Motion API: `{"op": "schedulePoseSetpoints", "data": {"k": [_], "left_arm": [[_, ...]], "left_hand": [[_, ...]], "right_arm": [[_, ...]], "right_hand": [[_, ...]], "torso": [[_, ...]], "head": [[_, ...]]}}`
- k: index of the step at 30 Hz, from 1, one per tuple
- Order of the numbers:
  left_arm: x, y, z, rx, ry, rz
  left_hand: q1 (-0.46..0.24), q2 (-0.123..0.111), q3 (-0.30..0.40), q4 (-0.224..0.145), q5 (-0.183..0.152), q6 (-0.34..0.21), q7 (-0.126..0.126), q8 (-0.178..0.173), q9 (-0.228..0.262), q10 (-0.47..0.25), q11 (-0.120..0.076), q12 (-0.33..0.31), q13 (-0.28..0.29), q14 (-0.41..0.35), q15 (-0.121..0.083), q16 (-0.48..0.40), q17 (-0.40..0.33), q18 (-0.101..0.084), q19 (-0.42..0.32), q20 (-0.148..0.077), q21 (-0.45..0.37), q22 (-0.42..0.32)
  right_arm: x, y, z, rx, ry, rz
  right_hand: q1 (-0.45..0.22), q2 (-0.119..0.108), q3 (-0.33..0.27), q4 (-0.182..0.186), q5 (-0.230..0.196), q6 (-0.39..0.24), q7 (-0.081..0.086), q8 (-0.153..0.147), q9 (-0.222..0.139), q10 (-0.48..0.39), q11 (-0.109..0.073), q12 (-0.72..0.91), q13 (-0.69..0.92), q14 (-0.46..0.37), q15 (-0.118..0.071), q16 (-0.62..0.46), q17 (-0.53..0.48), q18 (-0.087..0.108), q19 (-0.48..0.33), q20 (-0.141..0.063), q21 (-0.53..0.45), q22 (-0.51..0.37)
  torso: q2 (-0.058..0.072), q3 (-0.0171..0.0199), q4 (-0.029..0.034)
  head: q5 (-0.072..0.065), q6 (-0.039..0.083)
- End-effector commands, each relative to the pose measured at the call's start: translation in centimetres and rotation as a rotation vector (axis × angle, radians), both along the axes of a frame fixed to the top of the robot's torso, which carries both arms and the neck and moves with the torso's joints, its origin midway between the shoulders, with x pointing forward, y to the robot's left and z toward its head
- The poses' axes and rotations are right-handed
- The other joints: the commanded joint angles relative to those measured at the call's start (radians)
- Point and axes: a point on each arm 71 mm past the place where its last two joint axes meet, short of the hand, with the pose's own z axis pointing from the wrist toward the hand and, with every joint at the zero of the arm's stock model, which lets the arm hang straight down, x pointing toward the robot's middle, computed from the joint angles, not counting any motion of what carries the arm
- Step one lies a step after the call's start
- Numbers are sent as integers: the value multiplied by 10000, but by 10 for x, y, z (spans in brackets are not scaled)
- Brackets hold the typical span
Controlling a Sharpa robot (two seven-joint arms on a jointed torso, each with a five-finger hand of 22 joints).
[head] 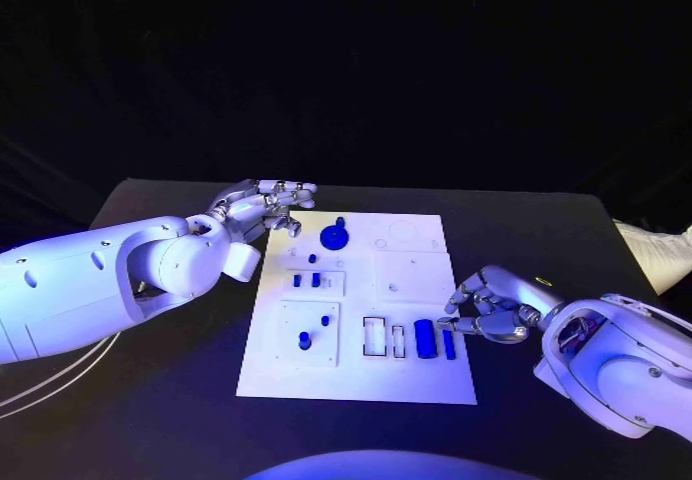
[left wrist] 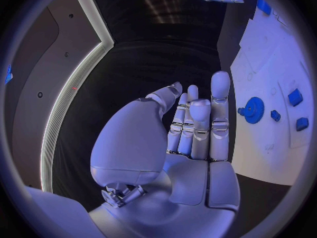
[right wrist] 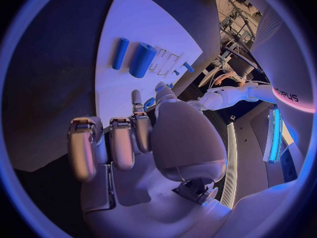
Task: Assemble the parts on the task board
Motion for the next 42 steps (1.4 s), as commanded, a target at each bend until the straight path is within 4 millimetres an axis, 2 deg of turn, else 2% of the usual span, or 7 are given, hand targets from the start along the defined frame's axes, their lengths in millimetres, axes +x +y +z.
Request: {"op": "schedulePoseSetpoints", "data": {"k": [1, 5, 12, 16, 24, 31, 42], "left_arm": [[0, -2, 0, -59, -28, -203], [0, -2, 0, -55, -17, -215], [0, -1, -1, -9, -21, -199], [0, 0, -1, -5, -22, -199], [-1, 0, -1, -7, -20, -210], [-1, 0, 0, -6, -20, -206], [-1, 1, 0, -11, -21, -214]], "left_hand": [[-32, 49, -29, 1, 44, -66, -2, 36, -9, -68, 26, 9, 9, -49, 0, -64, -9, 133, -65, 9, -23, -8], [-32, 49, -29, 1, 44, -66, -2, 36, -9, -68, 26, 9, 9, -49, 0, -64, -9, 133, -65, 9, -23, -8], [-32, 49, -29, 1, 44, -66, -2, 36, -9, -68, 26, 9, 9, -49, 0, -64, -9, 133, -65, 9, -23, -8], [-32, 49, -29, 1, 44, -66, -2, 36, -9, -68, 26, 9, 9, -49, 0, -64, -9, 133, -65, 9, -23, -8], [-39, 50, -40, 4, 43, -72, 0, 41, -11, -82, 29, 26, 12, -55, 3, -64, -19, 135, -68, 11, -39, -18], [-39, 50, -40, 4, 43, -72, 0, 41, -11, -82, 29, 26, 12, -55, 3, -64, -19, 135, -68, 11, -39, -18], [-39, 50, -40, 4, 43, -72, 0, 41, -11, -82, 29, 26, 12, -55, 3, -64, -19, 135, -68, 11, -39, -18]], "right_arm": [[-2, -1, -7, -1019, 239, -413], [-3, 3, -13, -1148, 346, -521], [-1, 12, -19, -1482, 440, -516], [-1, 17, -23, -1589, 508, -440], [-2, 25, -31, -1729, 640, -299], [-1, 31, -34, -1778, 702, -180], [2, 37, -43, -1910, 892, -110]], "right_hand": [[-180, 58, -277, 103, 38, -137, 26, 69, 119, 116, 23, 293, 798, 811, -3, 114, 1247, -182, 539, 29, 88, 1995], [-368, 135, -572, 116, 32, -286, 54, 88, 231, 104, 52, 334, 894, 818, 25, 161, 1329, -189, 559, 47, 108, 2024], [-503, 192, -874, 120, -57, -482, 102, 82, 339, 132, 96, 422, 1039, 837, 65, 232, 1460, -198, 582, 83, 132, 2058], [-512, 197, -920, 120, -84, -512, 110, 81, 356, 128, 104, 422, 1047, 842, 72, 246, 1487, -199, 586, 89, 136, 2064], [-514, 206, -960, 118, -101, -541, 118, 81, 374, 110, 112, 397, 1033, 841, 79, 247, 1488, -201, 592, 96, 142, 2073], [-512, 214, -971, 117, -104, -549, 120, 82, 380, 117, 115, 412, 1050, 841, 81, 249, 1491, -202, 594, 98, 143, 2075], [-256, 421, -1030, 67, 51, -539, 113, 170, 511, 117, 114, 427, 1113, 843, 89, 266, 1523, -205, 603, 118, 153, 2091]], "torso": [[4, 15, -6], [4, 6, 19], [6, -2, 0], [12, -3, -27], [3, 0, 10], [8, 0, -5], [9, -5, -2]], "head": [[-60, -8], [-69, -31], [-108, -35], [-82, -37], [-59, -74], [-17, -98], [33, -115]]}}
